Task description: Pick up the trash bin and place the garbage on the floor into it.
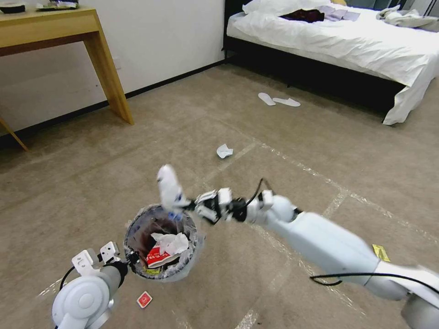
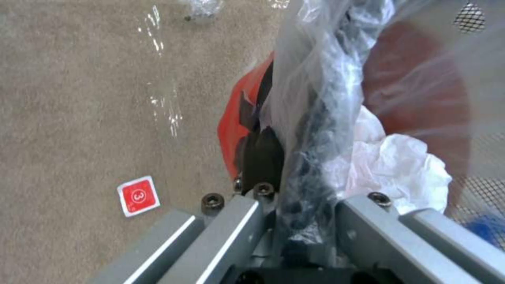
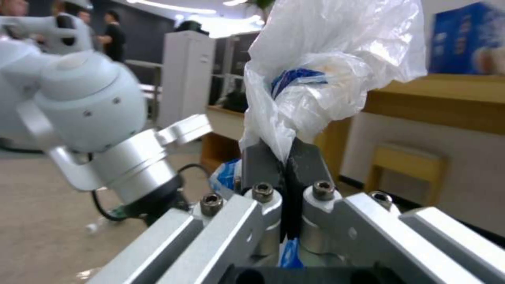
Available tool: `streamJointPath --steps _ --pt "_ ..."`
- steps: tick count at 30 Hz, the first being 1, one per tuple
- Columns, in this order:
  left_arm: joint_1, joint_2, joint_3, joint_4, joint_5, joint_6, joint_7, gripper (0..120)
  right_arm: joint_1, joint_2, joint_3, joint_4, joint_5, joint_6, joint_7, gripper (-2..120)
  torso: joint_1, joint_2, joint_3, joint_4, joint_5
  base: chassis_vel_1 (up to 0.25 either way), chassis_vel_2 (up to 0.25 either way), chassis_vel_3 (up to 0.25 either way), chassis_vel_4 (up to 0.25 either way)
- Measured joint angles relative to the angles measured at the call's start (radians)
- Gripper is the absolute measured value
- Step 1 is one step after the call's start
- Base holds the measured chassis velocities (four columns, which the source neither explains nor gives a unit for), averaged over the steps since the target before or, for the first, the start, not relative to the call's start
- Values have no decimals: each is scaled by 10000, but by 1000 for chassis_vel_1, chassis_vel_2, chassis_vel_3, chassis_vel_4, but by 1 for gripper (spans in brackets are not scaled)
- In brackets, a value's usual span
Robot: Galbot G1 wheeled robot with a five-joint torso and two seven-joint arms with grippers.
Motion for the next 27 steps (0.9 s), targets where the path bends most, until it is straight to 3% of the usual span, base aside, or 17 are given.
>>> streamJointPath --steps 27 --pt "170 -20 15 -299 9 7 -75 0 84 1146 -694 -2067 -673 652 -427 0 0 0 1 -6 0 0 0 0 0"
